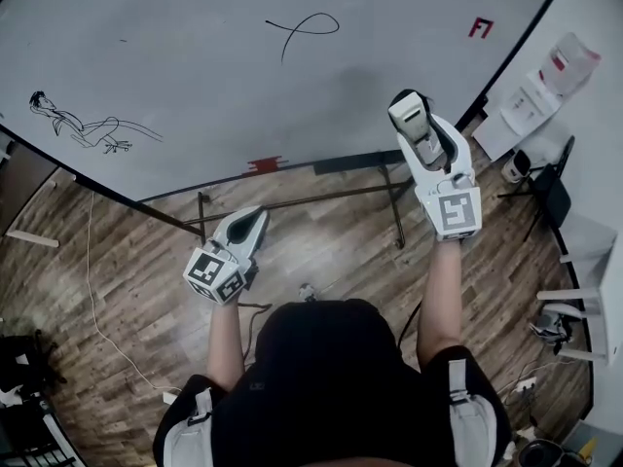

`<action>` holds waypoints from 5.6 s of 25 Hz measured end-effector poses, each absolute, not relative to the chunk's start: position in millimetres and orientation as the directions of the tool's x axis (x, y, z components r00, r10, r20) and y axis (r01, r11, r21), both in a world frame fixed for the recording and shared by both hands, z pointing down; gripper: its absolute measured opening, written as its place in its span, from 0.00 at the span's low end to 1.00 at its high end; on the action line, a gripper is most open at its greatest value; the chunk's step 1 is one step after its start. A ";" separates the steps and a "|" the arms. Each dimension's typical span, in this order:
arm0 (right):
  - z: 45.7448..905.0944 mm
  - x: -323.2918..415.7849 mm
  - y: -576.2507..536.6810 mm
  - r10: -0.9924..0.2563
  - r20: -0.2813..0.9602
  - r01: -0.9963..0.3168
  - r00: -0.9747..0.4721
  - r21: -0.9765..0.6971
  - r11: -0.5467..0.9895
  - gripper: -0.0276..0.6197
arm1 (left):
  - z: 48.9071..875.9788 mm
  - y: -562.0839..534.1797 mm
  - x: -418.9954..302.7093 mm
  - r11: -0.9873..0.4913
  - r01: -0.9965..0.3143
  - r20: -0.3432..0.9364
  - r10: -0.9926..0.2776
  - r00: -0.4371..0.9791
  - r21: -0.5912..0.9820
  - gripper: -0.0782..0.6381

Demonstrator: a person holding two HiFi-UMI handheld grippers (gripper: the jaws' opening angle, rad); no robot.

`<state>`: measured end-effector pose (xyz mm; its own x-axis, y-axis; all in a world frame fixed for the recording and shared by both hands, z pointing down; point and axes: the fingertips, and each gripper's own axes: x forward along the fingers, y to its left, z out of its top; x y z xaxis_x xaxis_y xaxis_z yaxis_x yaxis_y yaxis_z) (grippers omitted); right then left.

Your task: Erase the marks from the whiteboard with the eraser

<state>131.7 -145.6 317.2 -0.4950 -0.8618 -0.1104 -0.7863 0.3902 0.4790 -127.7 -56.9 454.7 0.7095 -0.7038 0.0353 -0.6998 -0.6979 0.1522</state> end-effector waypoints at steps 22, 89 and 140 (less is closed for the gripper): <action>231.8 105.1 -243.0 -0.855 -0.259 -0.739 -0.449 0.646 0.192 0.39 | 462.2 -131.2 -167.4 -0.631 -0.760 0.063 -0.762 0.645 0.155 0.12; 261.4 -33.8 -262.7 -0.810 -0.156 -0.604 -0.565 0.747 0.277 0.39 | 489.8 -147.9 -197.1 -0.554 -0.807 0.111 -0.806 0.582 0.205 0.12; 275.1 -116.0 -248.0 -0.657 -0.043 -0.427 -0.753 0.791 0.438 0.39 | 490.7 -137.8 -209.5 -0.522 -0.828 0.111 -0.828 0.550 0.207 0.12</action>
<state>-116.0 -248.0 275.1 -0.7527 -0.6570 -0.0431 -0.4274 0.4379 0.7909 -209.5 -137.8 490.7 0.5497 -0.8279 0.1111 -0.8276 -0.5218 0.2068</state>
